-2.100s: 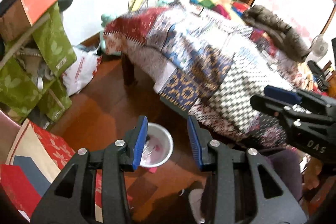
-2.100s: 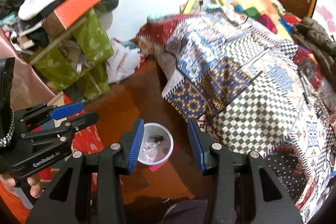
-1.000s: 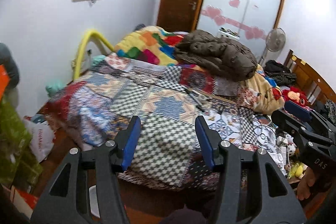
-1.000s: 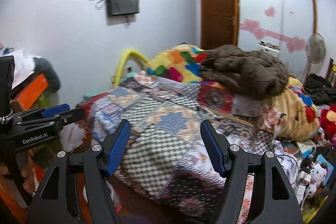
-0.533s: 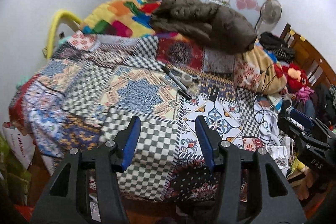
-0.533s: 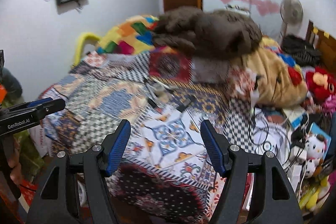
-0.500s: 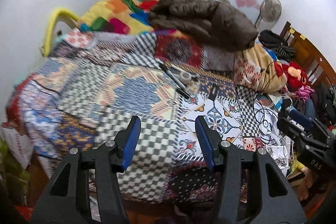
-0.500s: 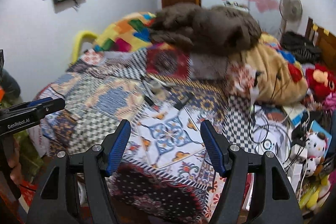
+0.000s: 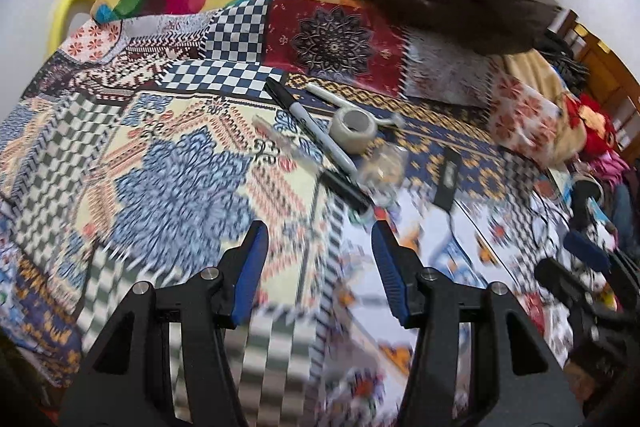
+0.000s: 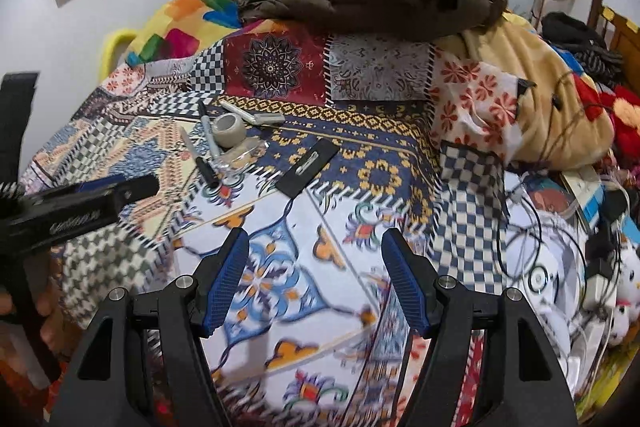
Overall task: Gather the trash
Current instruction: 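Grasp the clear pen with the left gripper while the right gripper grasps the black case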
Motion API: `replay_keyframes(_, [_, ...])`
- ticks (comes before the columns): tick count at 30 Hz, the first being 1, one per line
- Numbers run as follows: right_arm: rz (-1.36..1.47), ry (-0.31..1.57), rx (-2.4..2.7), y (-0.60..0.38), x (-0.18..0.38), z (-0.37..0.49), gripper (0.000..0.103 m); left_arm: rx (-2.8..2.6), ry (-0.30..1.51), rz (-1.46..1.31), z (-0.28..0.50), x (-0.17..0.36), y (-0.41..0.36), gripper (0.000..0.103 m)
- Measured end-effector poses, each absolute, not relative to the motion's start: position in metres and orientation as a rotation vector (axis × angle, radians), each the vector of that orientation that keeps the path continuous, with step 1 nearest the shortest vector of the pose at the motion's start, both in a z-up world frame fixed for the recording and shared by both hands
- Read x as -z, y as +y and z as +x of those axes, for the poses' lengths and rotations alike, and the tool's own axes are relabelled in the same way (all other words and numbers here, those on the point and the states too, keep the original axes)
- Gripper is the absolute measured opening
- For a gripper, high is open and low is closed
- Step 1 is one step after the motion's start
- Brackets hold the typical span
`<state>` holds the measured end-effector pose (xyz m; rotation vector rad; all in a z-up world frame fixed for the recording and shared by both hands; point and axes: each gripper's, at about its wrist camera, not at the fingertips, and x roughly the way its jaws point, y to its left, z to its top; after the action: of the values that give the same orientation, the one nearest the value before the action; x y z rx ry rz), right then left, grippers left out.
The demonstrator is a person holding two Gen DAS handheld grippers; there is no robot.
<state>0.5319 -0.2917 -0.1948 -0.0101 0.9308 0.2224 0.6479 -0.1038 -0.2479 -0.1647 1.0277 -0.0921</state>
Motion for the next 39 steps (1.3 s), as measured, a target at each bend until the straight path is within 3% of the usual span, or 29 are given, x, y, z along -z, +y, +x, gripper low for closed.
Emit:
replay_keyframes(7, [-0.024,0.959,-0.243,-0.284,0.224,0.576,0.065,0.099,1.044,-0.244,0.689,0.277,-0.103,0.053])
replay_keyframes(16, [-0.033,1.01,-0.232,-0.264,0.252,0.625,0.065,-0.006,0.997,-0.096,0.702,0.287,-0.127,0.053])
replay_keyframes(29, [-0.06,0.972,-0.139,-0.281,0.26,0.612,0.065,0.01,1.014,-0.08,0.689,0.29,-0.104,0.053])
replay_keyframes(34, [-0.058,0.968,-0.131,-0.285,0.258,0.616,0.065,-0.012,1.007,-0.096,0.686,0.289,-0.101,0.042])
replay_keyframes(39, [-0.058,0.948,-0.123,-0.28,0.26,0.626,0.065,-0.028,0.981,-0.082,0.683,0.292,-0.103,0.04])
